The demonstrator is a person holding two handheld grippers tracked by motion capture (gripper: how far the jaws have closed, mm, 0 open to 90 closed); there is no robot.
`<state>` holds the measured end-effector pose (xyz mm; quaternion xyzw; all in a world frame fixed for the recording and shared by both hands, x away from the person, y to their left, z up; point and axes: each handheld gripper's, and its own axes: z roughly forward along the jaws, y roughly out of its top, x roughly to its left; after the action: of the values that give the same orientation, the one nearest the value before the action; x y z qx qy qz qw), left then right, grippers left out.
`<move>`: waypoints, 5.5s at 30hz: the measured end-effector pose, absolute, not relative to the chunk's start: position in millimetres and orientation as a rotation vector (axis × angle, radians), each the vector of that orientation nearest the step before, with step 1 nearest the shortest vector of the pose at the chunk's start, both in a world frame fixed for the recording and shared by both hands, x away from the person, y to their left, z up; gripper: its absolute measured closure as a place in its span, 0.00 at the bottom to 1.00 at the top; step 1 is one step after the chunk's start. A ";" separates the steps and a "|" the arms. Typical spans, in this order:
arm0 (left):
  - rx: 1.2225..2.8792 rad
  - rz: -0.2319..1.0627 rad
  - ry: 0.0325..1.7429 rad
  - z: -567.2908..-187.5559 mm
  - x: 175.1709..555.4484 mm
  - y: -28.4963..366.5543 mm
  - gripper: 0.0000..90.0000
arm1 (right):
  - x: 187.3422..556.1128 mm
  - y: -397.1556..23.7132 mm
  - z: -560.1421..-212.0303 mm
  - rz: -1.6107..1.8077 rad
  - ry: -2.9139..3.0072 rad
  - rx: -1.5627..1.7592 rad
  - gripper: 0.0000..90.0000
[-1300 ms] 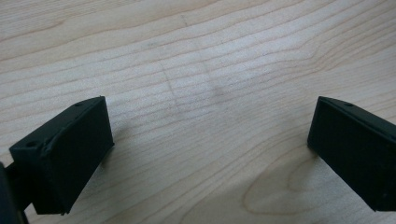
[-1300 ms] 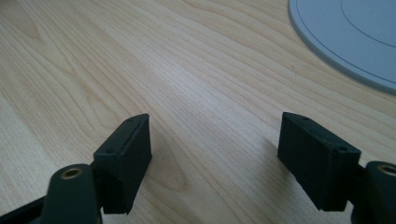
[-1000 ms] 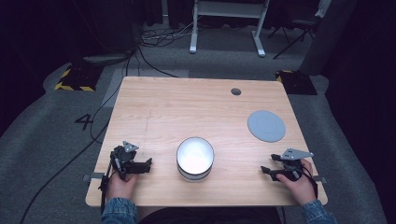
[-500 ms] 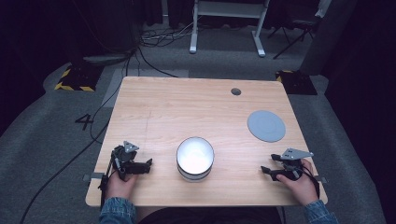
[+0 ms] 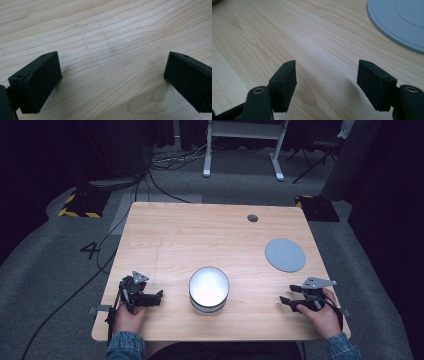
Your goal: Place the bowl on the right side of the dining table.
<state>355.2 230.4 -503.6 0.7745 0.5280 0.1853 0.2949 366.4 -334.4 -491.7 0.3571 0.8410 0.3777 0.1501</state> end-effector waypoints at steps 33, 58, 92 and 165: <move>2.053 0.491 1.405 -504.2 353.6 229.4 0.02 | 393.3 -254.4 -386.5 1.182 2.508 0.686 0.46; 2.055 0.493 1.396 -504.3 355.1 229.5 0.01 | 411.8 -144.4 -364.9 1.256 2.615 0.552 0.45; 2.064 0.494 1.394 -503.8 355.6 229.8 0.02 | 425.9 -82.2 -385.1 0.947 2.842 0.554 0.91; 2.066 0.491 1.398 -503.5 355.8 229.7 0.02 | 547.4 -221.6 -290.6 0.871 2.369 1.184 0.91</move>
<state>355.8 229.7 -503.5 0.7764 0.5253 0.1847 0.2950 547.4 -221.6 -290.6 0.4180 0.8364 0.3076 0.1761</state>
